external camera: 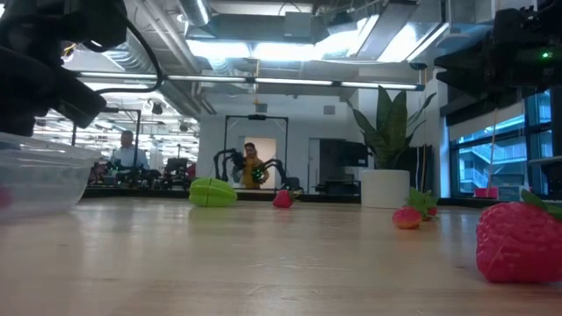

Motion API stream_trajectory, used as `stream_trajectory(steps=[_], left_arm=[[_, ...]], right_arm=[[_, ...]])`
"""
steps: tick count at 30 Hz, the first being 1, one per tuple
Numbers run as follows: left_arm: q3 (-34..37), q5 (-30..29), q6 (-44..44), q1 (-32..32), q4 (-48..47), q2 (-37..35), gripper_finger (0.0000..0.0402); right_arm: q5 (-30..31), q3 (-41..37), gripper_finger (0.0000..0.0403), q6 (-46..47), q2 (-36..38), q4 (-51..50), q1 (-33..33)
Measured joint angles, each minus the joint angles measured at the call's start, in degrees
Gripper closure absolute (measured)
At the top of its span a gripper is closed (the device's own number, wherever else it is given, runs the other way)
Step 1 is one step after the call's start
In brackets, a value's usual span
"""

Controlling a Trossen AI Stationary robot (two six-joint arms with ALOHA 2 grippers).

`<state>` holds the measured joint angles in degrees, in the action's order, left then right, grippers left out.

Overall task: Pick and placing Produce into tupperware
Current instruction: Put the green starfruit into the transparent bin

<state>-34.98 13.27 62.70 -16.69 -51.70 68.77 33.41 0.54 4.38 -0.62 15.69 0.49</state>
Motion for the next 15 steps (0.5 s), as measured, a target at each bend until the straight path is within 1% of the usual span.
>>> stream_trajectory(steps=[5,8,15], left_arm=[[0.0,2.0,1.2,0.0,0.8,0.0,0.0136],[0.0,3.0,0.1,0.0,1.4,0.0,0.0137],[0.0,2.8,0.1,0.0,1.3,0.0,0.0140]], right_arm=[[0.0,0.0,0.0199,-0.1,0.0,0.0,0.0],[0.0,0.0,0.0199,-0.1,0.0,0.0,0.0],[0.0,0.0,0.0198,-0.1,0.0,0.0,0.0]])
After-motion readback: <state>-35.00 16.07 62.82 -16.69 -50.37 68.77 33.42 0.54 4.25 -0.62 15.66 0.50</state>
